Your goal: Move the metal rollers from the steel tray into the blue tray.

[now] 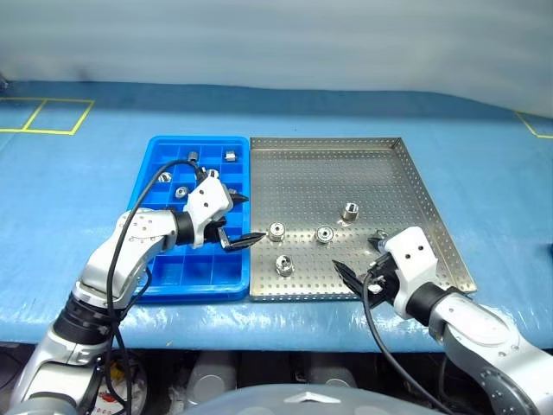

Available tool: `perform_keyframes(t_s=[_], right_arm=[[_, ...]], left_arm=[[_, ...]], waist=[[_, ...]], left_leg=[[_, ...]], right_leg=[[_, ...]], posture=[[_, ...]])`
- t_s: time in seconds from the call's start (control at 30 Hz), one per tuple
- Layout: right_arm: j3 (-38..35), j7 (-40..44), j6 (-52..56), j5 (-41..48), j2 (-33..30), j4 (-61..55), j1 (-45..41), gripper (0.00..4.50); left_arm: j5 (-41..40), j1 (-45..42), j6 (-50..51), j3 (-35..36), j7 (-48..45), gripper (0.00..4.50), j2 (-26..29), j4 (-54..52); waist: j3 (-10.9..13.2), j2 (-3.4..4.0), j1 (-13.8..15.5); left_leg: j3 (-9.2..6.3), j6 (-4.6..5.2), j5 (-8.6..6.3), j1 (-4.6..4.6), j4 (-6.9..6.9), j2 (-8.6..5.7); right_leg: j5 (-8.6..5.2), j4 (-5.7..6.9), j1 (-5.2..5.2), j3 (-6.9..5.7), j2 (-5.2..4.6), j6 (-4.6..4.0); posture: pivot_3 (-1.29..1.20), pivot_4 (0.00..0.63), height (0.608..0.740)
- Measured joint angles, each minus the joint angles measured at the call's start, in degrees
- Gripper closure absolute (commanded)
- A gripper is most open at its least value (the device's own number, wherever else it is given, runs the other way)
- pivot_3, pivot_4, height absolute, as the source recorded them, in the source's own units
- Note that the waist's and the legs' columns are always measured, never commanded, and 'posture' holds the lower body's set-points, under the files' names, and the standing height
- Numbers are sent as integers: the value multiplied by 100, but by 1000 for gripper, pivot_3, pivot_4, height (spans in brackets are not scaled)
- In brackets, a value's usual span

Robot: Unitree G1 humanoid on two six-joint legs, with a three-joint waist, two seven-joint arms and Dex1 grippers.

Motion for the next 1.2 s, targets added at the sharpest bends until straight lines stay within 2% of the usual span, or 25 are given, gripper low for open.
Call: perform_keyframes(t_s=[0.77,1.2], right_arm=[[179,-25,-32,140,-104,0,-52,38],[219,-69,-34,113,-122,-1,-51,38]], left_arm=[[-34,-19,87,5,-70,0,12,0],[-46,-307,158,6,-41,0,-8,17]], waist=[[0,0,2],[0,0,7]], left_leg=[[0,0,0,0,0,0],[-1,0,0,-1,3,-1]], right_leg=[[0,0,0,0,0,0],[0,0,1,-1,0,1]], posture=[[35,150,740],[37,150,740]])
